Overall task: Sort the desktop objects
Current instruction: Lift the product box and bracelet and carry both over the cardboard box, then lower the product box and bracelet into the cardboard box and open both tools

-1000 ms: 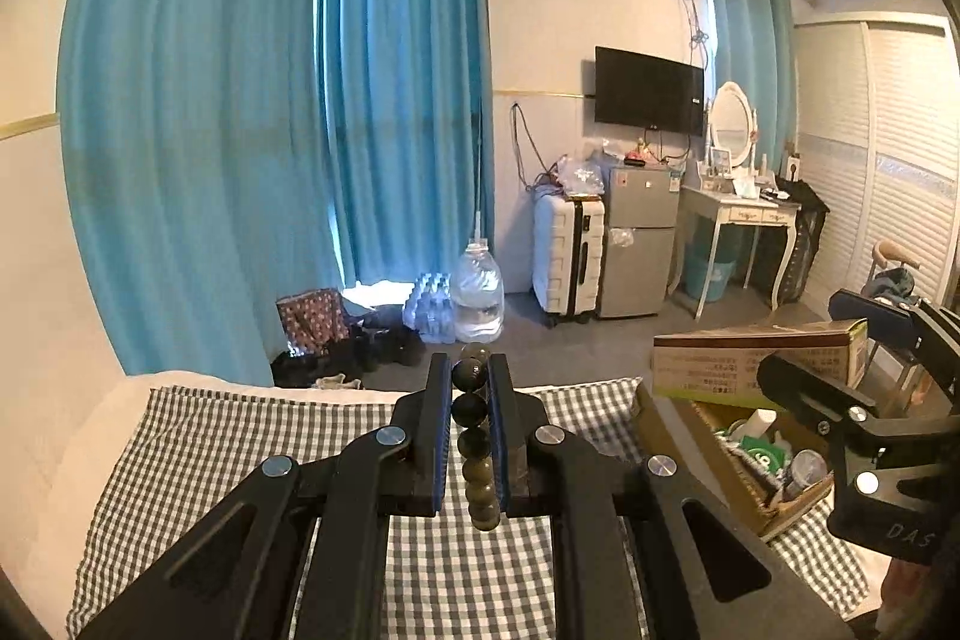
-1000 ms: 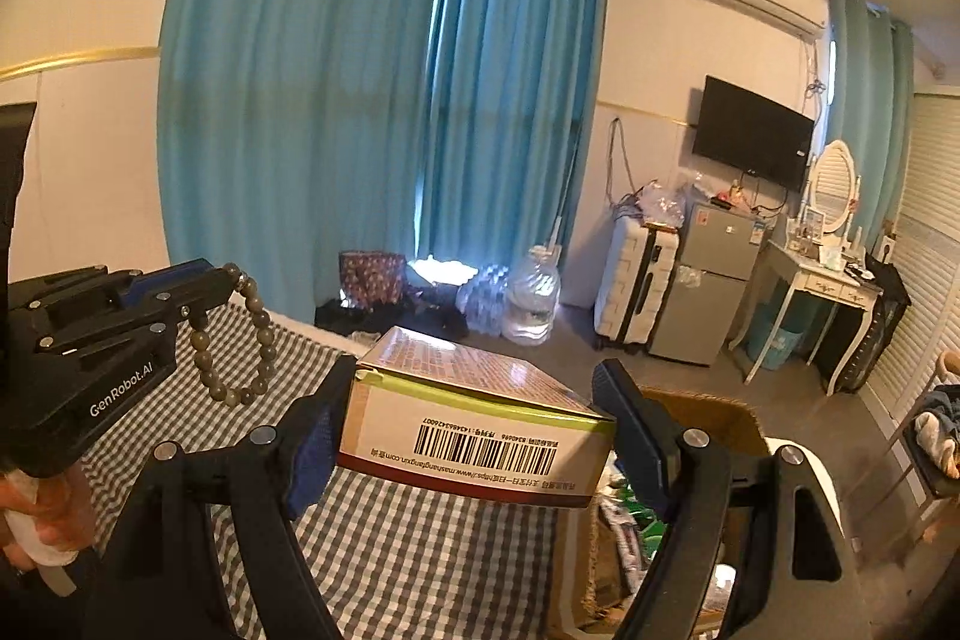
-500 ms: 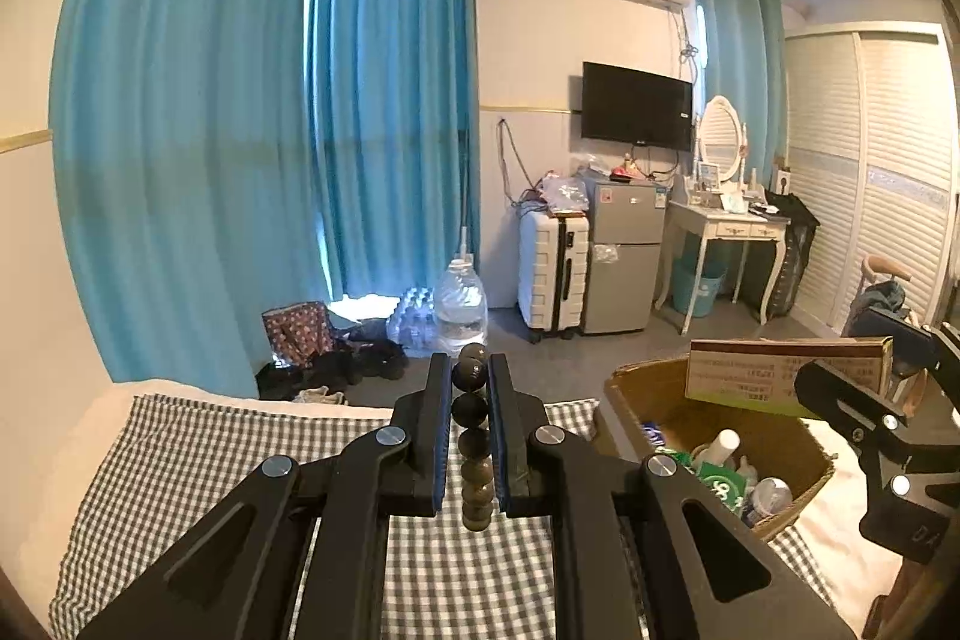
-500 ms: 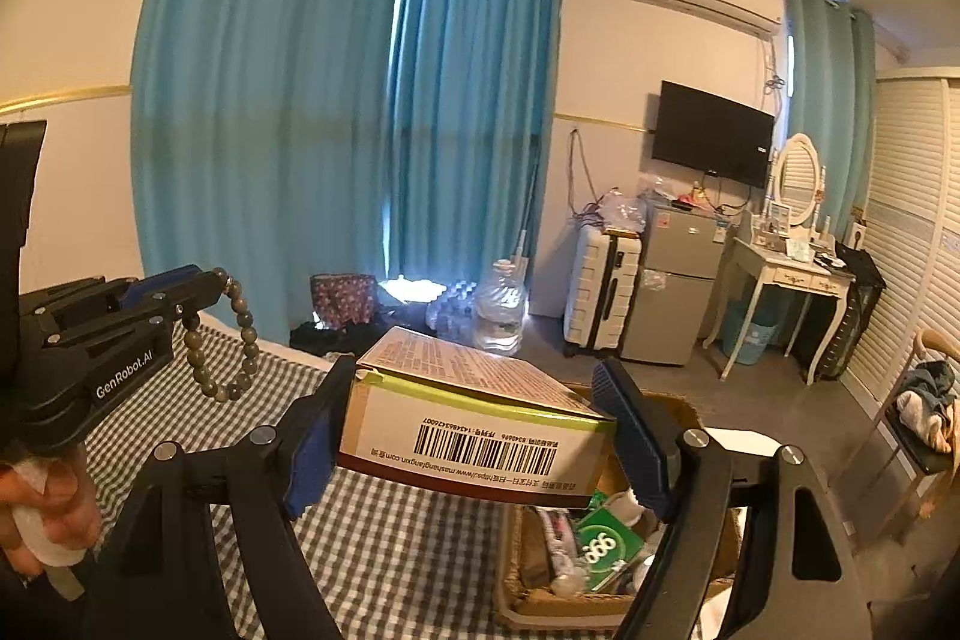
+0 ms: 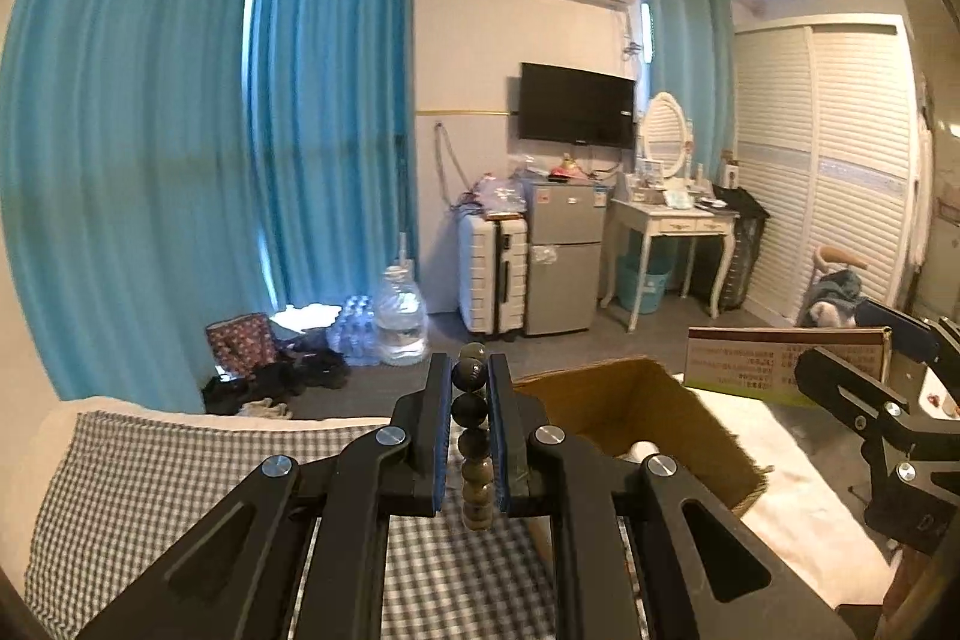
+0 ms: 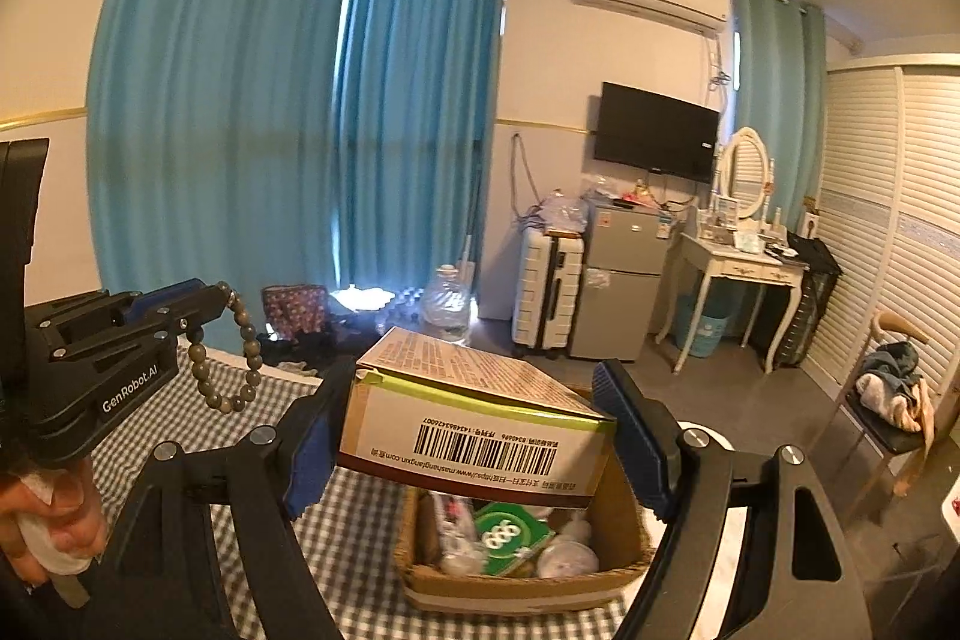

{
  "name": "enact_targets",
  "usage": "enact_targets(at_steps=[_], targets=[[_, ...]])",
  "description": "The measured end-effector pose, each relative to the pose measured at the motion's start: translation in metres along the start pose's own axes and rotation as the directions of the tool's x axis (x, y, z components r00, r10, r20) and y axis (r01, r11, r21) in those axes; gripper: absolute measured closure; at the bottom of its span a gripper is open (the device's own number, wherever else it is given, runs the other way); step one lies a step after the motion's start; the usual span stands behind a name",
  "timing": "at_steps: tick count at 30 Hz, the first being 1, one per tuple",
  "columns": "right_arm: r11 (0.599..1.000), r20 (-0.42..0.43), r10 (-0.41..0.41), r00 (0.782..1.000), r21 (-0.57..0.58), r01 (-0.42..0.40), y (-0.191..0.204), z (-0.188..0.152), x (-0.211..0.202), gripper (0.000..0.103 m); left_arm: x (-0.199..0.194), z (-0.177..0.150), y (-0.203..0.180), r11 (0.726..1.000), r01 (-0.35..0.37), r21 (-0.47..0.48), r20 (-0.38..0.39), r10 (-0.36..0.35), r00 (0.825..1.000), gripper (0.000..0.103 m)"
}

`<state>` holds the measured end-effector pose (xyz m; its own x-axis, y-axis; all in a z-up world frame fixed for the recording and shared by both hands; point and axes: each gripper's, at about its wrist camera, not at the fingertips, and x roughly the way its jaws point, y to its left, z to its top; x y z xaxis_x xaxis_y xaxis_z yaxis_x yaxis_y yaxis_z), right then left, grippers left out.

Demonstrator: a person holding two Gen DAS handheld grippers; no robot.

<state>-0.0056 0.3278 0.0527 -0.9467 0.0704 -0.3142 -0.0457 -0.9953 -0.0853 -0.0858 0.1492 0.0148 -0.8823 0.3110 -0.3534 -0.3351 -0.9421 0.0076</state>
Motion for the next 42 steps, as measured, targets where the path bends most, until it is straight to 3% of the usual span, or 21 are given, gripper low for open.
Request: enact_targets(at_steps=[17,29,42], targets=[[0.997,-0.036,-0.06,0.998,0.037,0.061,-0.049,-0.016,0.008,0.024,0.038,0.011,-0.074,0.992,0.116,0.049,-0.024,-0.115,0.993,0.092],[0.993,-0.123,-0.034,0.992,0.108,0.047,-0.056,-0.024,0.068,0.025,0.104,0.007,-0.097,0.982,0.177,0.069,-0.096,-0.17,0.981,0.092],[0.984,-0.297,-0.069,0.952,0.139,0.115,-0.066,-0.058,0.17,0.025,0.206,-0.029,-0.095,0.981,0.186,0.048,-0.232,-0.17,0.958,0.092]])
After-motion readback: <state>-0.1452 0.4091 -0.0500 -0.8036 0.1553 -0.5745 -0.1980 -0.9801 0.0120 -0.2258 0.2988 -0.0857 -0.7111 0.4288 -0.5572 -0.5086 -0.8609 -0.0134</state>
